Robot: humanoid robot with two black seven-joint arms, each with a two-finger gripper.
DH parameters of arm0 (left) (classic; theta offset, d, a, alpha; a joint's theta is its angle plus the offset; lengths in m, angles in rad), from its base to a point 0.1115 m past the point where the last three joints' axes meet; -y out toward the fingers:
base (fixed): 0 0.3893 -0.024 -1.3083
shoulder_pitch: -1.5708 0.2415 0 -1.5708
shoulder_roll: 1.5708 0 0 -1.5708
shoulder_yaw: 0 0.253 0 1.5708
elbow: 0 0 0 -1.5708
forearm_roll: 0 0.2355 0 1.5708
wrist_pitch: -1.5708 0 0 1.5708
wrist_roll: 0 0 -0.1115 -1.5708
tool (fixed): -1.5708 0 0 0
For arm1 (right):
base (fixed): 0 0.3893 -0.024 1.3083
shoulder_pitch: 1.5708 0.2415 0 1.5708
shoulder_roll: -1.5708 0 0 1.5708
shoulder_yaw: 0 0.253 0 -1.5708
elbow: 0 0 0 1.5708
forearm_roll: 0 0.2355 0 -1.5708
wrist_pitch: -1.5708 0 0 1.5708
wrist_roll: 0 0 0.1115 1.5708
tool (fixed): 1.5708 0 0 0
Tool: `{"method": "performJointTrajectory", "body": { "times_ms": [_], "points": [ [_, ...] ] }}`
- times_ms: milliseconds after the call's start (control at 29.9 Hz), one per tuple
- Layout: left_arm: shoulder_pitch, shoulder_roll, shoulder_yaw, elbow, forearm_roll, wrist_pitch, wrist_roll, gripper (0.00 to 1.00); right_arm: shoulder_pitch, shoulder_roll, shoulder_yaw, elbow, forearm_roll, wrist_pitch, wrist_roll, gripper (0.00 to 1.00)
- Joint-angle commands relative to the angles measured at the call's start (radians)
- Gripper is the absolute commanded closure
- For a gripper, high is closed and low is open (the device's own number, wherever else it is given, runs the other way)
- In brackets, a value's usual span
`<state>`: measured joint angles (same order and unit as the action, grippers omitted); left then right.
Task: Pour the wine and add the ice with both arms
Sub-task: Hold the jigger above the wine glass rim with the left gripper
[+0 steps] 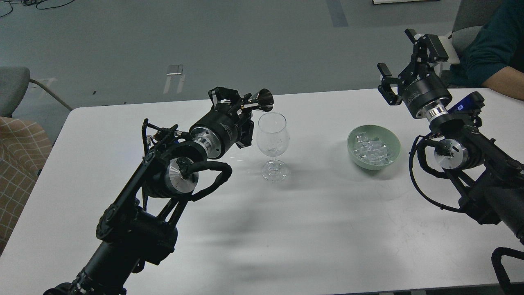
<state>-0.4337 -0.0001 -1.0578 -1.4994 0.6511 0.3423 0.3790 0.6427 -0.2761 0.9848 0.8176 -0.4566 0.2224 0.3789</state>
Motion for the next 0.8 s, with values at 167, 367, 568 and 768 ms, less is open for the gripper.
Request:
{"method": "performJointTrajectory", "body": {
  "times_ms": [167,367,568,768],
  "points": [
    [0.000,0.000,0.015,-0.002,0.038,0.000,-0.022,1.00,0.000,0.000,0.000,0.000,0.000,0.000,0.000,0.00],
    [0.001,0.000,0.050,-0.002,0.084,-0.002,-0.052,1.00,-0.002,0.000,0.000,0.000,0.000,0.000,0.000,0.00],
    [0.001,0.000,0.051,-0.001,0.094,-0.022,-0.061,1.00,-0.002,0.000,0.000,0.000,0.000,0.000,0.000,0.00],
    [0.001,0.000,0.053,-0.001,0.128,-0.028,-0.075,1.00,-0.002,0.000,0.000,0.000,0.001,0.000,0.000,0.00]
  ]
}}
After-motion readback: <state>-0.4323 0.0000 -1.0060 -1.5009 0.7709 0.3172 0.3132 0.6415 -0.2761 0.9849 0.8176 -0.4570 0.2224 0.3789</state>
